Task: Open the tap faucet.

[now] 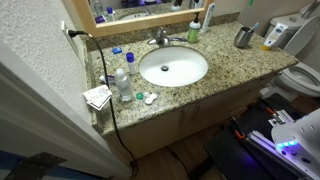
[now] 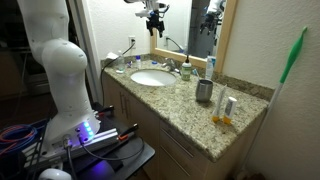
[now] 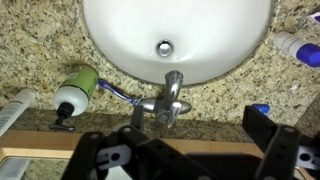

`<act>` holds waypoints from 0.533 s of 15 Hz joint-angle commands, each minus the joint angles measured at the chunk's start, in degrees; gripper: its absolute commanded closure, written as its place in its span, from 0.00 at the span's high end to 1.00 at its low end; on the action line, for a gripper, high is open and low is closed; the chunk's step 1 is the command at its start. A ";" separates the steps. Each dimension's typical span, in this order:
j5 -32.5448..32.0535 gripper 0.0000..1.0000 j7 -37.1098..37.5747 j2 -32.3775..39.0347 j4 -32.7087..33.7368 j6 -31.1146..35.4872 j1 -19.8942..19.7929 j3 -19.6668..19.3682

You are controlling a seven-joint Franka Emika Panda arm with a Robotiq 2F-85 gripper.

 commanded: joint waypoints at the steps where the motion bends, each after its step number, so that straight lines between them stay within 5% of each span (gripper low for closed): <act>1: 0.81 1.00 -1.56 7.46 5.88 -1.43 1.26 -1.40; 3: 0.56 1.00 -0.39 5.46 3.19 -0.22 1.64 -1.80; 8: 1.97 1.00 -1.73 11.68 8.82 -4.57 1.43 -2.02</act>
